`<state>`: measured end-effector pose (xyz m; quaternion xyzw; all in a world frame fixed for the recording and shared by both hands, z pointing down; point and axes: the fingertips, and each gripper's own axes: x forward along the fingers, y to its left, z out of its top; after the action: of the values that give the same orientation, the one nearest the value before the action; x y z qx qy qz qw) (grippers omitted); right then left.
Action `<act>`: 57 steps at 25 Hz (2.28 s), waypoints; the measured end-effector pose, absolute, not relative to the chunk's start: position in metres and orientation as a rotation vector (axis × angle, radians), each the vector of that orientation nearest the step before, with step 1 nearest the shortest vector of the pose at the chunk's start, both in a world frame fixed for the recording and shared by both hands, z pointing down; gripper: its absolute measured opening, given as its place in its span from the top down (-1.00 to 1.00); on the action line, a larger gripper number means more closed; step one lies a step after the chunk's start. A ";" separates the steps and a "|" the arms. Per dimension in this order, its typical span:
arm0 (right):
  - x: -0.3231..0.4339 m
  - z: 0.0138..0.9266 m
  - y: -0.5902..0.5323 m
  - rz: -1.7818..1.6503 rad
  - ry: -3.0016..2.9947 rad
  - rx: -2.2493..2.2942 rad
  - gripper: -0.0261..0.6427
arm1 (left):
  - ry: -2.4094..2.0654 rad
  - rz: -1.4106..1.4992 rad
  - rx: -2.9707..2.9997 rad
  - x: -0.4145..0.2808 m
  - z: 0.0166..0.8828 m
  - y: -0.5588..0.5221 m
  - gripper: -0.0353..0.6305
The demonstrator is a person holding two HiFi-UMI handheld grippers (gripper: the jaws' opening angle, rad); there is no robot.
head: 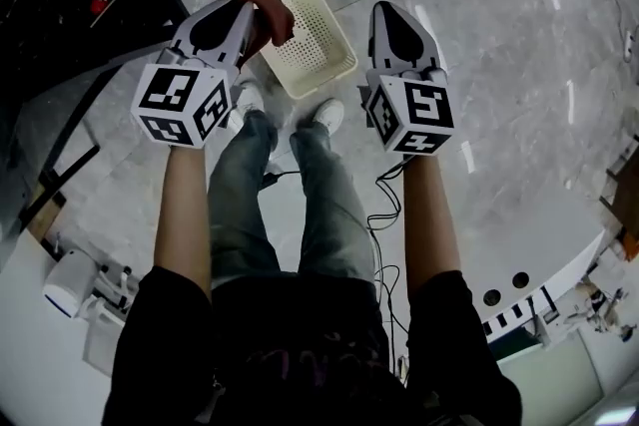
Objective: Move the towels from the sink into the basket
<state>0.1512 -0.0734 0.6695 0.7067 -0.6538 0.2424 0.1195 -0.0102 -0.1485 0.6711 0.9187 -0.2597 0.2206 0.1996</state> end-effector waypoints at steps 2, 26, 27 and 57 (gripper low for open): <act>0.155 0.700 -0.071 0.724 -1.894 2.070 0.88 | -0.703 0.642 2.566 -0.010 0.705 -0.144 0.80; 0.134 1.008 -0.027 0.882 -1.832 1.953 0.88 | -0.548 0.833 2.469 -0.011 1.041 -0.108 0.80; 0.134 1.015 -0.026 0.884 -1.829 1.954 0.88 | -0.542 0.839 2.467 -0.011 1.048 -0.108 0.80; 0.130 0.879 -0.038 0.872 -1.829 1.965 0.88 | -0.563 0.879 2.500 -0.013 0.930 -0.112 0.79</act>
<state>0.1305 -0.0384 0.8792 0.6874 -0.6396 0.3051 0.1588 -0.0131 -0.1119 0.9301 0.9013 -0.2030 0.3169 0.2145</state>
